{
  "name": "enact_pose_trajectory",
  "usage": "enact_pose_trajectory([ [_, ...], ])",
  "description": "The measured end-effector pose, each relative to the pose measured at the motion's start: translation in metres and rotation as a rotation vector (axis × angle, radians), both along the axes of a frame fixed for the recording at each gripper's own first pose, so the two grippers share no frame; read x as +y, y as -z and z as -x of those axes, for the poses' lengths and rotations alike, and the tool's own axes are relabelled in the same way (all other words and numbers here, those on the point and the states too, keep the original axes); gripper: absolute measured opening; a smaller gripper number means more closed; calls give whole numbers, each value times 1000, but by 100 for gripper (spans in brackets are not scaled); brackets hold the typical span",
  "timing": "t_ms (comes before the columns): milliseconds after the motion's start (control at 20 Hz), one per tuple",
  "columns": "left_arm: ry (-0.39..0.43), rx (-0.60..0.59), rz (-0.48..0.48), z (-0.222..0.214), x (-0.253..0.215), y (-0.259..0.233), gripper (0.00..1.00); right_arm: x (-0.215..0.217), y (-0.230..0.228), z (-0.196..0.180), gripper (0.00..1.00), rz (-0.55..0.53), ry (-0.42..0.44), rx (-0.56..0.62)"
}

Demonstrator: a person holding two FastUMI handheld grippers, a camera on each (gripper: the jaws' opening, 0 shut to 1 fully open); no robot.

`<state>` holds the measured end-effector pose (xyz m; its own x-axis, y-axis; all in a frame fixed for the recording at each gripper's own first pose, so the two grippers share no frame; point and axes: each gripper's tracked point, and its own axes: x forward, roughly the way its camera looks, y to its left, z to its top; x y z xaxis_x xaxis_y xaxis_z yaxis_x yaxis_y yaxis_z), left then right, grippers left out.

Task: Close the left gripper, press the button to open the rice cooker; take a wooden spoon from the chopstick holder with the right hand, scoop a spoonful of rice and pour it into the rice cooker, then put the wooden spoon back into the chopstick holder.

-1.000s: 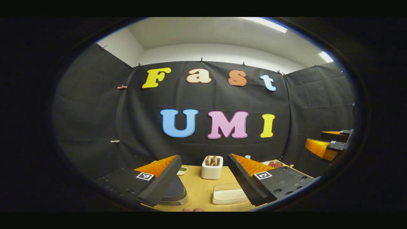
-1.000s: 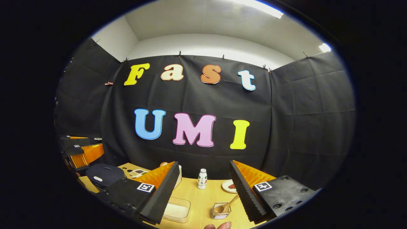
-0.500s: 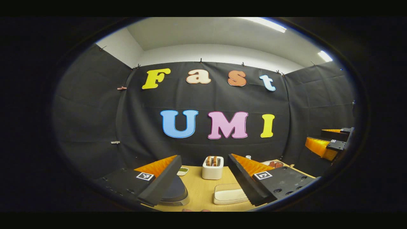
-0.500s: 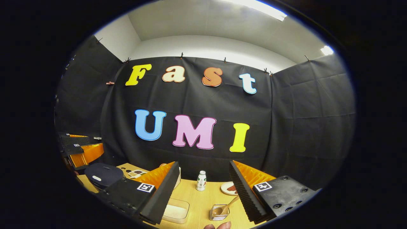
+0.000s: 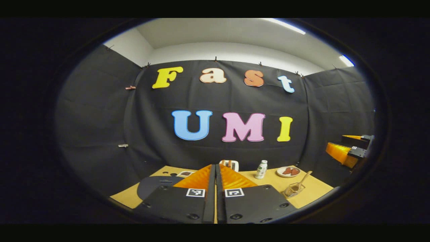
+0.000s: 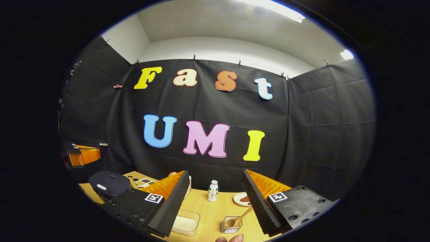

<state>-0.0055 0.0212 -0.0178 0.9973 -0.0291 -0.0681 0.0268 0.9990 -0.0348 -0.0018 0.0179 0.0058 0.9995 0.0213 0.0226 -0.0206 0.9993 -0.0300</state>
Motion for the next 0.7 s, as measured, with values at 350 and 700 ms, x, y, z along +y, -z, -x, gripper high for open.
enact_pose_trajectory([
  [350,-121,210,23,-6,76,65,7,-1,4,-1,99,11,0,9],
  [700,-130,431,94,-13,112,134,6,-3,7,0,98,18,10,18],
])
